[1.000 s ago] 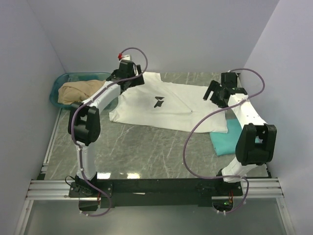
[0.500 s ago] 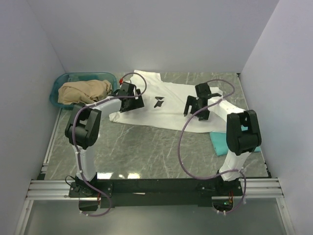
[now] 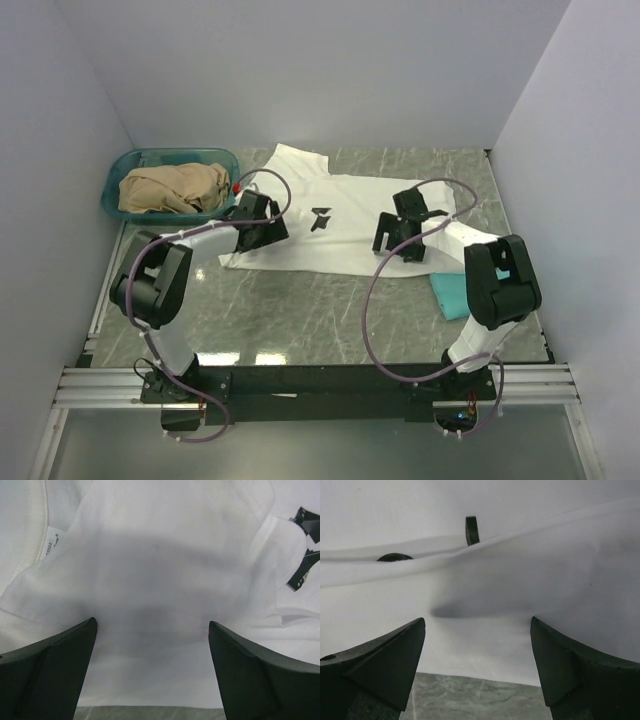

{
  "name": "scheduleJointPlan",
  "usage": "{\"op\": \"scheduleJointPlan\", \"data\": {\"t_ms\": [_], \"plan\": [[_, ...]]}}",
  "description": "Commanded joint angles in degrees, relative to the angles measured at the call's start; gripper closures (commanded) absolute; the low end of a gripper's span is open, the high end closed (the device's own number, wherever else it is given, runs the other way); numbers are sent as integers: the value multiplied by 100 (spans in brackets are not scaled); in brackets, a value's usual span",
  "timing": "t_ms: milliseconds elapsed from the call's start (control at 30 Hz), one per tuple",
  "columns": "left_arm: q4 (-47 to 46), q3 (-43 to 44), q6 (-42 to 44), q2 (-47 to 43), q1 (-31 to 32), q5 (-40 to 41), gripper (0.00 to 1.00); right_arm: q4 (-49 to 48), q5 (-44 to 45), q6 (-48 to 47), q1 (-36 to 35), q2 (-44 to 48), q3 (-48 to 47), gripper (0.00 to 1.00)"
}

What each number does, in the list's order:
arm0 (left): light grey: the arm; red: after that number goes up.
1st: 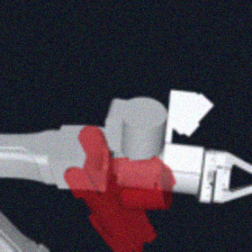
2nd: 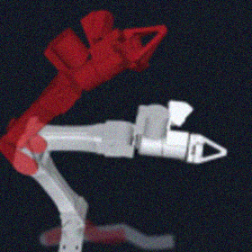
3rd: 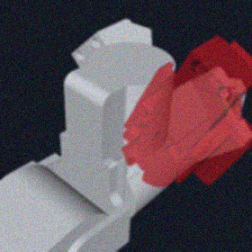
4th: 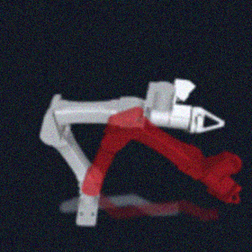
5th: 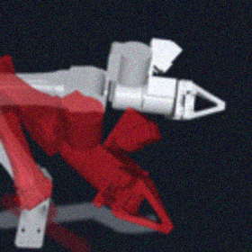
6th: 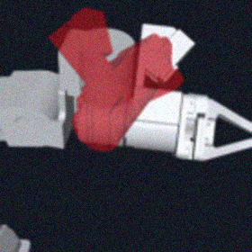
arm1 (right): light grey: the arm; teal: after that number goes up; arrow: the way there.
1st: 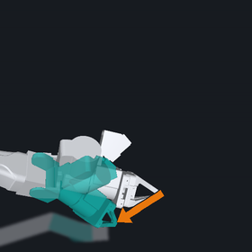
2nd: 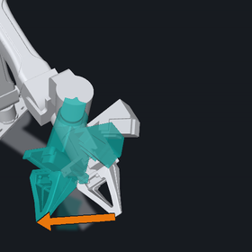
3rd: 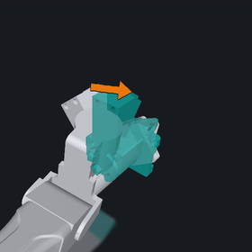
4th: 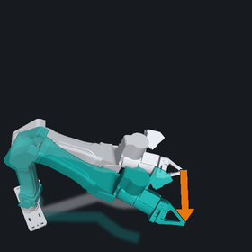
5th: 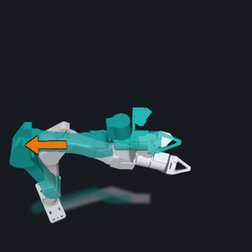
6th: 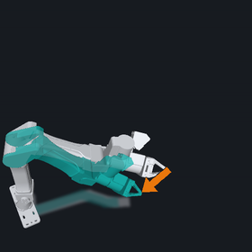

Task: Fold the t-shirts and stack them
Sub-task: Fold the tshirt

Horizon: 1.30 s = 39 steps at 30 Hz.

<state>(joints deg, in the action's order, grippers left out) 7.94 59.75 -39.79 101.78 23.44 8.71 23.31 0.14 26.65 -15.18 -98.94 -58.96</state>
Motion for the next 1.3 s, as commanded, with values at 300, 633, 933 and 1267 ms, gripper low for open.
{"op": "scheduleJointPlan", "data": {"t_ms": [300,633,933,1267], "plan": [[559,-1825,-916,-2028,362,632,1,437,65,375,-205,1297,1623,7],[1095,-1670,-987,-2909,618,834,1,762,214,262,-222,2325,1318,7],[999,-668,-636,-2207,635,1019,1,965,126,174,-214,2730,430,6],[955,-577,-731,-1125,635,1054,1,1131,433,209,-12,3433,614,5]]}}
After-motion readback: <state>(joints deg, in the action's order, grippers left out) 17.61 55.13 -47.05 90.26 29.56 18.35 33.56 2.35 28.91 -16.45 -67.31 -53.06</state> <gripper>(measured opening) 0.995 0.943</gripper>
